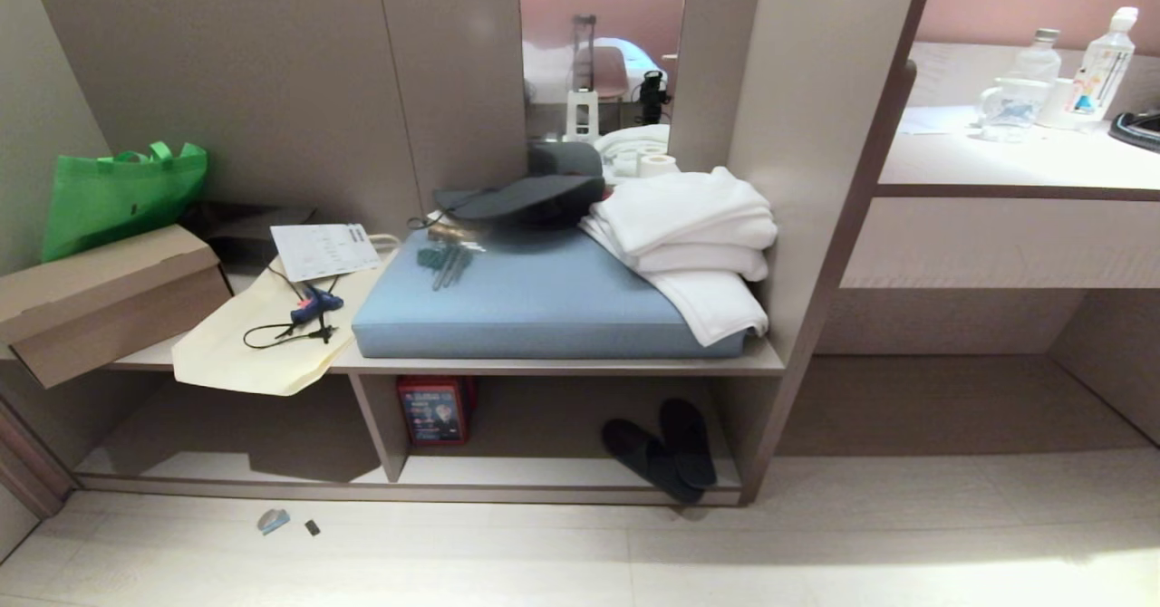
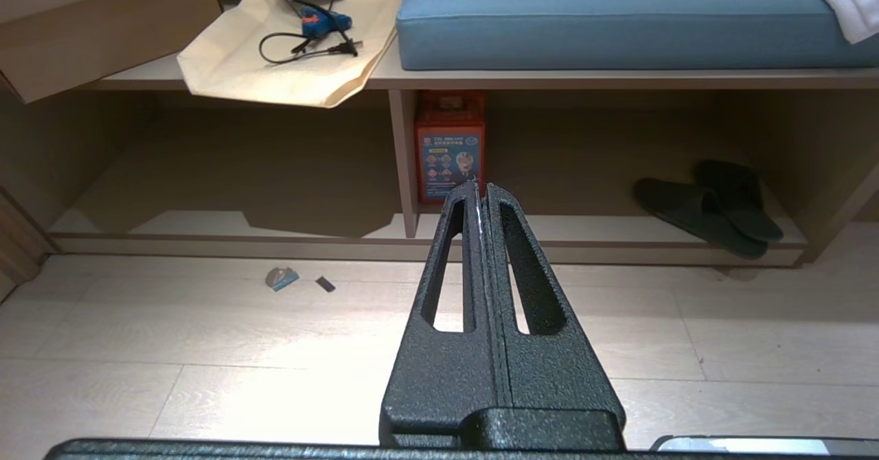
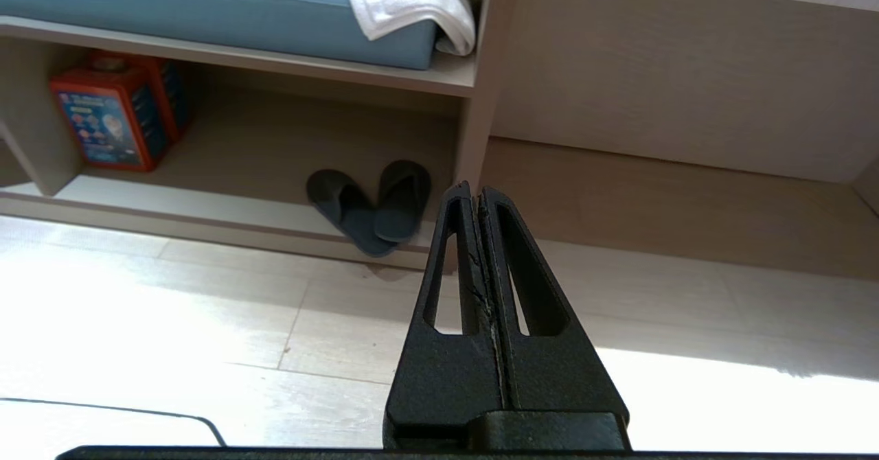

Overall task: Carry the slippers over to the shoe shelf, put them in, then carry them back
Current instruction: Pick up the slippers in the shoe cabinet

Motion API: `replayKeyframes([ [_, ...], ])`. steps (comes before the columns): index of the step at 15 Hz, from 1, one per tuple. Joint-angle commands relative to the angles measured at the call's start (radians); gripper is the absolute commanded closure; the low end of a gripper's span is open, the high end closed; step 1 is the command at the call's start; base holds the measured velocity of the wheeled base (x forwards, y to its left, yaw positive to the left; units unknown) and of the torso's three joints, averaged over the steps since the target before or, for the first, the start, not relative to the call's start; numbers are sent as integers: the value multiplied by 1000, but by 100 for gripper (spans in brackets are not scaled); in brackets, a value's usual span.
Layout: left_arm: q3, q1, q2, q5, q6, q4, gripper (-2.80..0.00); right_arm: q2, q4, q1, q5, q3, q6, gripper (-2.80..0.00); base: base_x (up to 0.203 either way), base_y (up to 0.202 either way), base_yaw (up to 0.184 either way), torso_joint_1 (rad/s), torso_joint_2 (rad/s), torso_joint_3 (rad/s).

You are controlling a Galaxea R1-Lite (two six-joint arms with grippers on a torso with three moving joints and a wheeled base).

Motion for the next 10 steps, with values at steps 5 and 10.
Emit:
replayKeyframes([
  [5,0,0,1,0,0,0,0,1,0,0,1,0,-4,0,0,0,0,0,0,0],
  [10,0,0,1,0,0,0,0,1,0,0,1,0,-5,0,0,0,0,0,0,0],
])
